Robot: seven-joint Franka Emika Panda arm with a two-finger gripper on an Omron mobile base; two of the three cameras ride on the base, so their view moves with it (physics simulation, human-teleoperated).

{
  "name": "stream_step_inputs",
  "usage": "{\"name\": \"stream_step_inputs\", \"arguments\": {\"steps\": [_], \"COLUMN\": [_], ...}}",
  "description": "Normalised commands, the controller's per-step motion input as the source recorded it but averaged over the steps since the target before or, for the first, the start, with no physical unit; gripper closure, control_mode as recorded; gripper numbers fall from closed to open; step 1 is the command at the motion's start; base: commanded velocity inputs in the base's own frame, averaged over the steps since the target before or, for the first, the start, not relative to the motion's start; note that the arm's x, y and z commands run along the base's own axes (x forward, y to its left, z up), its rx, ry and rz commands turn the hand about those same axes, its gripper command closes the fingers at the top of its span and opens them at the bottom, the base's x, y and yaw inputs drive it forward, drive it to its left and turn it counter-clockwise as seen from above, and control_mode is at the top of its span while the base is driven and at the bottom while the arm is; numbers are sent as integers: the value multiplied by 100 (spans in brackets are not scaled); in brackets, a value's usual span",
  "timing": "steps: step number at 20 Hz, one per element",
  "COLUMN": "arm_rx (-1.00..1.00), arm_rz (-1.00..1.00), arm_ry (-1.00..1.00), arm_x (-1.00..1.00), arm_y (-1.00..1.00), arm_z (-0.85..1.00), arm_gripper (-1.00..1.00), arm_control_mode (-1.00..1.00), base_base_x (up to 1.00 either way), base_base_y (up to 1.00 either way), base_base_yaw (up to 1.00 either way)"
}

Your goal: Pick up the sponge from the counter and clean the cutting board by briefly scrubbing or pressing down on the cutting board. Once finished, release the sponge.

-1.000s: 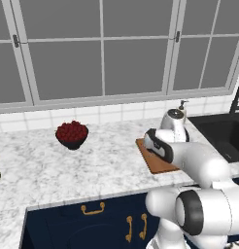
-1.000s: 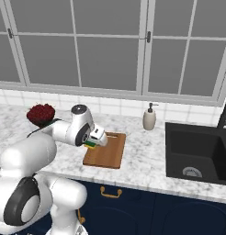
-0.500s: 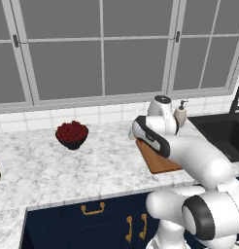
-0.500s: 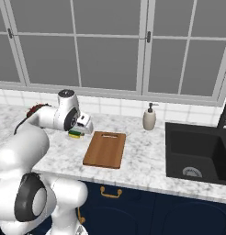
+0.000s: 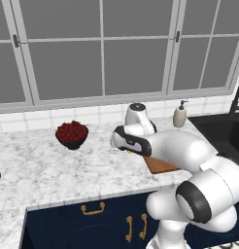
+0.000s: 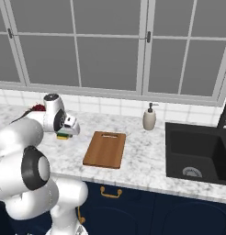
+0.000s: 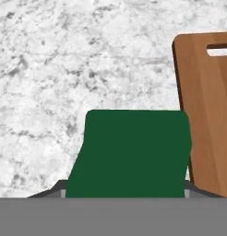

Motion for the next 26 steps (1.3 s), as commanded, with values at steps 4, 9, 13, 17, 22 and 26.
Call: {"name": "stream_step_inputs", "arguments": {"steps": [4, 9, 13, 17, 22, 26], "arm_rx": [-7, -1, 0, 0, 0, 0], "arm_rz": [1, 0, 0, 0, 0, 0], "arm_ry": [-2, 0, 2, 2, 1, 3], "arm_x": [12, 10, 16, 9, 5, 12], "arm_y": [1, 0, 0, 0, 1, 5], "arm_z": [-55, -49, -38, -41, -54, -66], "arm_gripper": [100, 100, 100, 100, 100, -100], "arm_control_mode": [-100, -100, -100, -100, -100, -100], "base_base_x": [0, 0, 0, 0, 0, 0], "base_base_y": [0, 0, 0, 0, 0, 0], "base_base_yaw": [0, 0, 0, 0, 0, 0]}}
